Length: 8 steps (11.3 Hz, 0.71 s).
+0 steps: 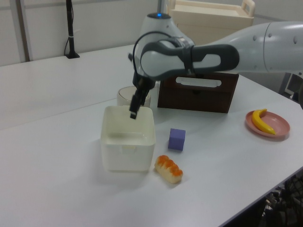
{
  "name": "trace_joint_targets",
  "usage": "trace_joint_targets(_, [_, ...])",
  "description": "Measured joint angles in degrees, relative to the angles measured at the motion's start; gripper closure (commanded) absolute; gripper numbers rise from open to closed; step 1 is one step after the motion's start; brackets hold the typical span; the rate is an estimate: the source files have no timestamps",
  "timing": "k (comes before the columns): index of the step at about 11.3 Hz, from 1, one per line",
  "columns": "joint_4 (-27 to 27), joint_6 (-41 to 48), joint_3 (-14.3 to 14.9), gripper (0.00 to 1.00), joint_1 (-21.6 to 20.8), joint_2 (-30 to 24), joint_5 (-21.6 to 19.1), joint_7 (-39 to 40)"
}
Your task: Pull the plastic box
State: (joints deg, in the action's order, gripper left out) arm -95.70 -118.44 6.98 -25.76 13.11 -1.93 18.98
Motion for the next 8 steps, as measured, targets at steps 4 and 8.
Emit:
trace_joint_targets(4, [1.6, 9.0, 2.1, 0.00, 5.4, -5.8, 0.1, -22.7])
trace_joint_targets(8, [5.9, 25.1, 2.6, 0.00, 20.2, -14.4, 0.3, -27.4])
